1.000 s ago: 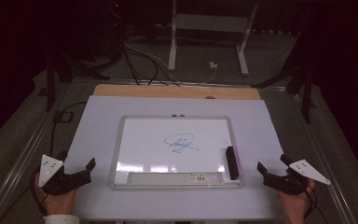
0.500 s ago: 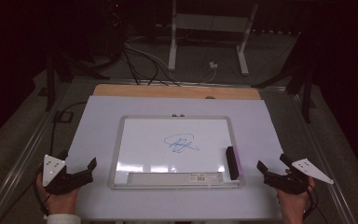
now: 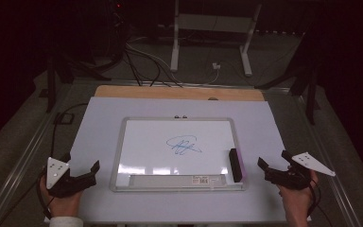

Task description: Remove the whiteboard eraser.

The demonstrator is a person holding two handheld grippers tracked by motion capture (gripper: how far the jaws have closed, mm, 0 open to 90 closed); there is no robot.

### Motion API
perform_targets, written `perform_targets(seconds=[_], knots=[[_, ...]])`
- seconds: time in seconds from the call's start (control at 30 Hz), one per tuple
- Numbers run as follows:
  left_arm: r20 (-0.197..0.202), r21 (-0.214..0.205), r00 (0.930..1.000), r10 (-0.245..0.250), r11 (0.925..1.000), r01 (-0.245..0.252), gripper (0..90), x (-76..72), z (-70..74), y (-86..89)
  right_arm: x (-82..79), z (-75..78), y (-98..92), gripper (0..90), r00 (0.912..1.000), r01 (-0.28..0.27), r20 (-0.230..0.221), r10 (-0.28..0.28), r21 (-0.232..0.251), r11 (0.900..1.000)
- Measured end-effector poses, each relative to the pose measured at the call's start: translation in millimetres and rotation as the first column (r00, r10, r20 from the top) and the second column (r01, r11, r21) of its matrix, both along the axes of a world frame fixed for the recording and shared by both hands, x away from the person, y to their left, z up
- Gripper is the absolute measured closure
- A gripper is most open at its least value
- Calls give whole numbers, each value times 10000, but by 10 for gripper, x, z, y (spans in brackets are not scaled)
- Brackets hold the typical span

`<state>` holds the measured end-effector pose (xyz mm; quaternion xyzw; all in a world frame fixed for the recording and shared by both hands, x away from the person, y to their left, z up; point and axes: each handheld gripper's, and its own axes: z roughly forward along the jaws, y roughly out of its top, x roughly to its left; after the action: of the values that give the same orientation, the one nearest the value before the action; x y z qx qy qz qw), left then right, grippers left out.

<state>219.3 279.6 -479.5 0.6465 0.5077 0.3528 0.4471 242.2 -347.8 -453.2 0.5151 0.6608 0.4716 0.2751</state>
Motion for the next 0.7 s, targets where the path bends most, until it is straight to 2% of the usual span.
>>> perform_targets(seconds=[0.1, 0.43, 0.5, 0.53, 0.57, 0.6, 0.7], knots=[[-37, 112, 10000, -12, 9999, 13, 7, 4, -21, -17, 58, 15, 46, 2, 9998, -150, -164, 150, 12, 9999], [-92, 81, 10000, 19, 10000, -19, 7, 9, -41, -6, 194, -18, 169, 2, 9959, -576, -708, 571, -60, 9983], [-108, 88, 9999, 27, 10000, -26, 7, 11, -44, -9, 252, -34, 217, 1, 9908, -698, -1174, 680, -117, 9975], [-110, 98, 9999, 23, 9999, -21, 7, 11, -45, -10, 252, -34, 217, 1, 9908, -698, -1174, 680, -117, 9975], [-105, 101, 9999, 22, 9999, -21, 7, 10, -45, -13, 287, -52, 235, 1, 9854, -726, -1549, 710, -49, 9973], [-106, 114, 9999, 19, 9999, -18, 7, 10, -45, -15, 287, -52, 235, 1, 9854, -726, -1549, 710, -49, 9973], [-125, 147, 9999, -25, 9999, 26, 7, 11, -48, -20, 331, -91, 265, 2, 9779, -790, -1939, 782, 35, 9969]])
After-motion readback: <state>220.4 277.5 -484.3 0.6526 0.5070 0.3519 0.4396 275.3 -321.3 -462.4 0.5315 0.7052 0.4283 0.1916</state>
